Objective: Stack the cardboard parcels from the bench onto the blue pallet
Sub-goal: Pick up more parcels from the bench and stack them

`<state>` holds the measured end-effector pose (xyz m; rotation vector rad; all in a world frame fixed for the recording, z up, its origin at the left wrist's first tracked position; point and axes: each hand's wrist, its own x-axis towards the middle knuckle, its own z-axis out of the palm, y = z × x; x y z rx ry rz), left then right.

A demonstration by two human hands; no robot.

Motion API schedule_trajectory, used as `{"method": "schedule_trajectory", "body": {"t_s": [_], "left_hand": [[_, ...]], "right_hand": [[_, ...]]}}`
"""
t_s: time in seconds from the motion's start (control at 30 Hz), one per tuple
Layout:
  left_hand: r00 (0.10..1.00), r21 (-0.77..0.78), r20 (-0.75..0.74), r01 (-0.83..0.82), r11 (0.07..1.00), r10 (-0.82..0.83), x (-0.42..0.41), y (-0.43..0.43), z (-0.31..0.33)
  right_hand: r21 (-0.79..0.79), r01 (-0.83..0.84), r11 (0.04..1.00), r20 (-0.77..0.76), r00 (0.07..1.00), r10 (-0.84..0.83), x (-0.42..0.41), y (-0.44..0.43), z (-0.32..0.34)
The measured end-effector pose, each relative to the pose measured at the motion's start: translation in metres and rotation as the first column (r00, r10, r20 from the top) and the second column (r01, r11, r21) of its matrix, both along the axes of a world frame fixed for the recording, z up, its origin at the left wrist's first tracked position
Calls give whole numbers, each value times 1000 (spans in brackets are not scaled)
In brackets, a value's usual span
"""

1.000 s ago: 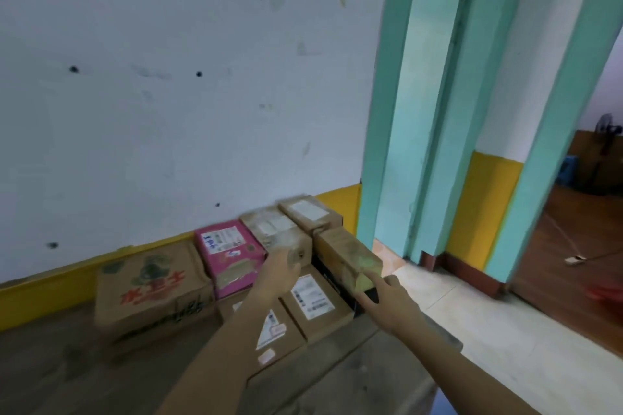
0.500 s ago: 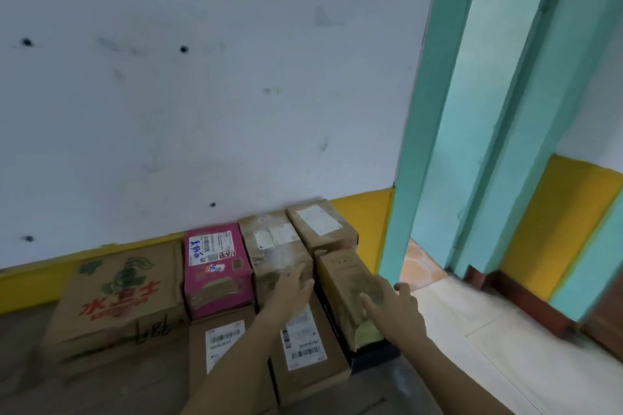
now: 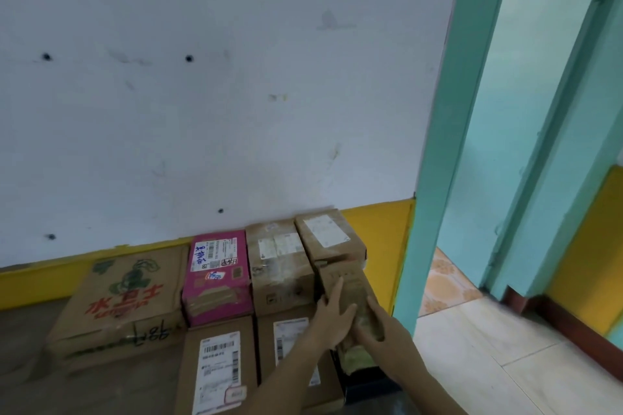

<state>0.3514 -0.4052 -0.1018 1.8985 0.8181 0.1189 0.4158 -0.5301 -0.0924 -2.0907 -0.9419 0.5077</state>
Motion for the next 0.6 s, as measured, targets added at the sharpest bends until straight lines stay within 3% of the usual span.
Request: {"method": "schedule_trajectory", "body": {"t_s": [0.33, 0.6], "left_hand": [[985, 56, 172, -32, 998, 22, -34, -22, 38], [943, 142, 250, -259, 955, 219, -207, 0, 67]], "right_hand": [[25, 22, 999, 200, 979, -27, -33, -15, 38], [75, -157, 985, 263, 956, 132, -187, 20, 66]]}}
